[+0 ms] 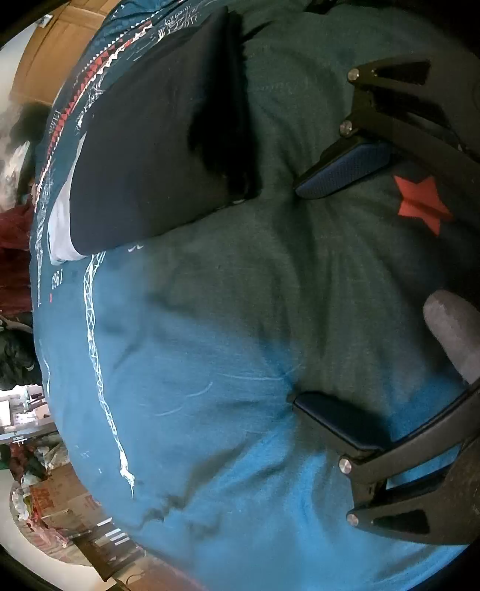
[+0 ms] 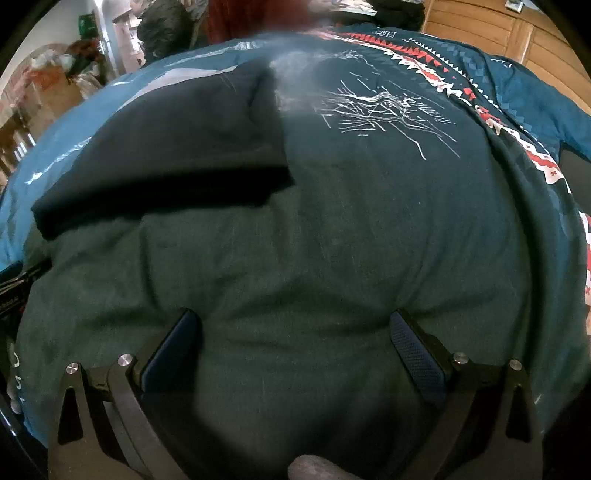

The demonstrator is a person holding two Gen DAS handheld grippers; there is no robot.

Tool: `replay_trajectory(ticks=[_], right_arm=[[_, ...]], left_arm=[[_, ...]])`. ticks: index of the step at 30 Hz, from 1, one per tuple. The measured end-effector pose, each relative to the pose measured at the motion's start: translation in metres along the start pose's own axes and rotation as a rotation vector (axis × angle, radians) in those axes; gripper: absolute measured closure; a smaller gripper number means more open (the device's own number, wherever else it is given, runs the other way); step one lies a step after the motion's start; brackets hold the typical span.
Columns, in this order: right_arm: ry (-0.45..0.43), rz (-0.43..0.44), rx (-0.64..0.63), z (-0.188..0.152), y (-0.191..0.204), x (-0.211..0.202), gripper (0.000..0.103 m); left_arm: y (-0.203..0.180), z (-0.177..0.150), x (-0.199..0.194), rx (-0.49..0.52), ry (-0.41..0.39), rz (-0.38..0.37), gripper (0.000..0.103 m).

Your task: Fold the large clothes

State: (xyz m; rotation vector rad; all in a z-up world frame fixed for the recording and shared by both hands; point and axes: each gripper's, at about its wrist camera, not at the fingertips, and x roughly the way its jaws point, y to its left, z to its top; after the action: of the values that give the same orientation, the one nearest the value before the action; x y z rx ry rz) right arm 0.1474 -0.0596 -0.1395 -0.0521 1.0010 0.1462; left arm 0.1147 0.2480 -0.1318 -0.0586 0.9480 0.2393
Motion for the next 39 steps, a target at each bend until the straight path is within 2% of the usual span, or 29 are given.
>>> replay_trajectory(ticks=[12, 18, 28, 39], right_arm=[[-0.001, 0.007, -0.010, -0.0015, -0.0014, 0.0015, 0.000], [0.031, -0.006, -0.031, 0.0007, 0.0021, 0.0009, 0.000], [0.000, -0.002, -0.023, -0.0064, 0.0004, 0.0023, 0.000], [-0.003, -0.005, -0.020, -0.0063, 0.0008, 0.0035, 0.000]], left_arm=[[0.0003, 0.0031, 0.0017, 0.002, 0.002, 0.000, 0.000], [-0.0004, 0.0032, 0.0015, -0.001, -0.001, -0.003, 0.000], [-0.0046, 0.0019, 0.0025, 0.014, -0.010, 0.021, 0.000], [-0.0039, -0.0001, 0.0013, 0.000, -0.020, 0.004, 0.000]])
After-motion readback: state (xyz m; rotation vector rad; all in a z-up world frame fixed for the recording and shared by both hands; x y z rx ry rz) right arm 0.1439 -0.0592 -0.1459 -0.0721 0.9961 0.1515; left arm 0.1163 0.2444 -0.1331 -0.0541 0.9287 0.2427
